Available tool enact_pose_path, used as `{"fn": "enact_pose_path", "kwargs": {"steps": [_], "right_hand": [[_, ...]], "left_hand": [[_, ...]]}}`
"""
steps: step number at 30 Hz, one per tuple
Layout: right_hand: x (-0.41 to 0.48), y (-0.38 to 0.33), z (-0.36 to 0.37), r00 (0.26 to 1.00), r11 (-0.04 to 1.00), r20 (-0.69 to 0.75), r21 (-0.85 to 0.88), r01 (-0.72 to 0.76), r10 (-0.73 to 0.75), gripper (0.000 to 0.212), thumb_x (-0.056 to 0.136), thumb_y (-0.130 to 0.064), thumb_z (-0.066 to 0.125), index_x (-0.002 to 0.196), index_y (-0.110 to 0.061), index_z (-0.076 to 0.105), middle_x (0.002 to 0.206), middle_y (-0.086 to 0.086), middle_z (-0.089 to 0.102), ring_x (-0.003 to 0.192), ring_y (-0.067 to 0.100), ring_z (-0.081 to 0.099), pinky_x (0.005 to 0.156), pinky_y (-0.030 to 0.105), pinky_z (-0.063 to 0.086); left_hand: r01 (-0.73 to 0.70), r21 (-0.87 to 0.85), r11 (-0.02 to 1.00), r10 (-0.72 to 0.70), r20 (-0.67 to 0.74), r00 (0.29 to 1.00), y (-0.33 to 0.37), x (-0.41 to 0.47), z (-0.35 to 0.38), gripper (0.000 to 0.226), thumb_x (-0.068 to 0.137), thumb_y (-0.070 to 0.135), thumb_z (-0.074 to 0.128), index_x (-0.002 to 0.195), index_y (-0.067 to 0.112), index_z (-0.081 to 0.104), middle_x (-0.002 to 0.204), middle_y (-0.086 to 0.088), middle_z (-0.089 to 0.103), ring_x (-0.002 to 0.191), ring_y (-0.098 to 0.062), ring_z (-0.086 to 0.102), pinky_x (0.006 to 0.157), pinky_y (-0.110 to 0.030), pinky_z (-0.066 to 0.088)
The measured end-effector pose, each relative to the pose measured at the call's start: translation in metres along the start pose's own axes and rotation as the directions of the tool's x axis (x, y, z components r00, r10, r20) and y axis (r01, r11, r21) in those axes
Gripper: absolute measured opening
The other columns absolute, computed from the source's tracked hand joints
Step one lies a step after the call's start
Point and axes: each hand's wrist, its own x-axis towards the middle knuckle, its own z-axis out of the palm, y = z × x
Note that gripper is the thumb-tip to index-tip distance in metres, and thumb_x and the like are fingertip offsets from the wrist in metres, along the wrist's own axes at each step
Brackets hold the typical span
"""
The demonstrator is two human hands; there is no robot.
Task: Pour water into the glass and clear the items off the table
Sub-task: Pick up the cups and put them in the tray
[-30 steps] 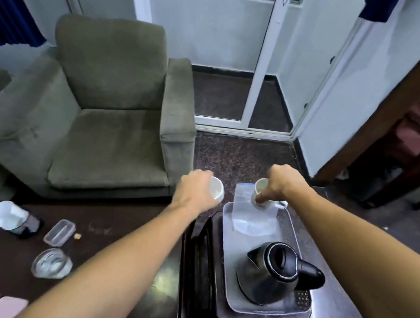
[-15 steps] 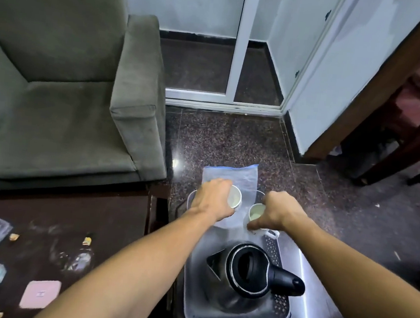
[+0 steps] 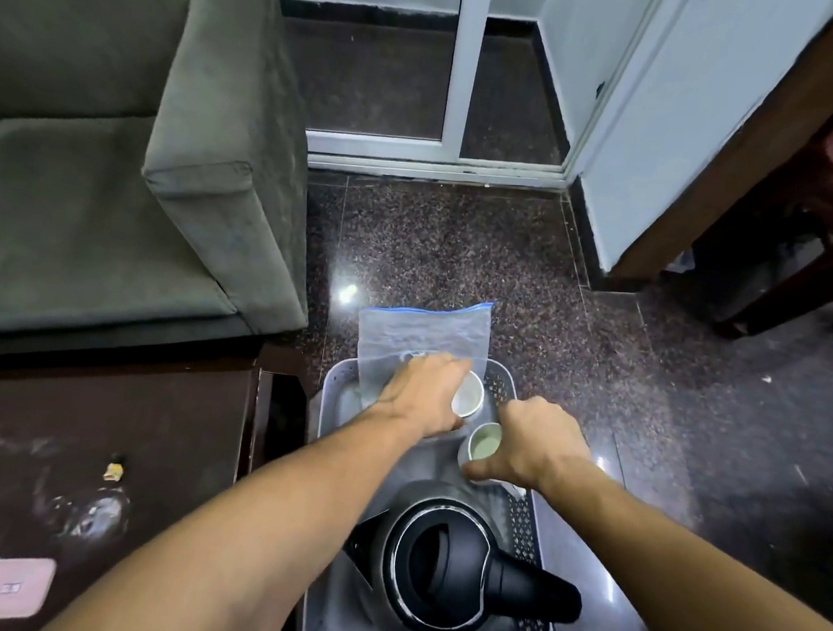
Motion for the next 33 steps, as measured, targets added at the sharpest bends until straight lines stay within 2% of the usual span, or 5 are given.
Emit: {"fn": "enact_pose_path", "kwargs": {"steps": [6, 17, 23, 28, 33], "right_hand": [[0.002, 0.002, 0.013, 0.998, 0.998, -0.022, -0.021, 0.063, -0.063, 0.061, 0.052, -0.074, 0.07, 0.083, -0.021, 0.067, 0.094, 0.002, 0.074, 0.088, 0.027, 0.071, 0.068, 0.031, 0.05], [0.002, -0.004, 0.027, 0.994, 0.995, -0.037, 0.018, 0.102, -0.101, 0.085, 0.056, -0.084, 0.07, 0.112, -0.021, 0.068, 0.114, 0.001, 0.066, 0.105, 0.025, 0.066, 0.083, 0.037, 0.053], [0.0, 0.008, 0.022, 0.992, 0.995, -0.105, 0.064, 0.077, -0.07, 0.085, 0.062, -0.096, 0.044, 0.105, -0.028, 0.07, 0.105, -0.003, 0.064, 0.101, 0.022, 0.066, 0.078, 0.036, 0.054], [0.007, 0.011, 0.007, 0.948, 0.977, -0.313, 0.181, 0.117, -0.056, 0.054, 0.077, -0.065, 0.053, 0.105, -0.021, 0.064, 0.097, 0.001, 0.057, 0.099, 0.027, 0.062, 0.07, 0.038, 0.052], [0.027, 0.0, -0.006, 0.988, 0.976, -0.15, 0.21, 0.051, -0.019, 0.062, 0.071, -0.064, 0.063, 0.117, -0.022, 0.062, 0.11, 0.003, 0.056, 0.114, 0.026, 0.056, 0.084, 0.038, 0.052]], "left_hand": [[-0.109, 0.073, 0.991, 0.107, 0.032, 0.994, 0.007, 0.009, 0.005, 0.051, 0.081, 0.031, 0.074, 0.128, 0.016, 0.057, 0.129, -0.006, 0.062, 0.121, -0.031, 0.06, 0.098, -0.043, 0.05], [-0.142, 0.086, 0.986, 0.136, 0.076, 0.988, 0.006, 0.016, 0.02, 0.062, 0.086, 0.024, 0.069, 0.143, 0.014, 0.047, 0.141, -0.008, 0.054, 0.129, -0.031, 0.054, 0.104, -0.045, 0.046], [-0.199, 0.077, 0.977, 0.192, 0.092, 0.977, -0.001, 0.015, 0.02, 0.091, 0.08, 0.021, 0.076, 0.156, 0.015, 0.027, 0.15, -0.004, 0.045, 0.135, -0.027, 0.047, 0.108, -0.039, 0.04], [-0.178, -0.011, 0.984, 0.178, -0.003, 0.984, -0.016, 0.006, 0.008, 0.091, 0.081, 0.027, 0.075, 0.157, 0.023, 0.025, 0.145, 0.0, 0.045, 0.134, -0.025, 0.047, 0.102, -0.046, 0.047], [-0.104, 0.048, 0.993, 0.106, -0.033, 0.994, -0.041, -0.005, 0.002, 0.069, 0.081, 0.029, 0.072, 0.144, 0.021, 0.045, 0.134, 0.0, 0.057, 0.128, -0.023, 0.052, 0.105, -0.038, 0.044]]}}
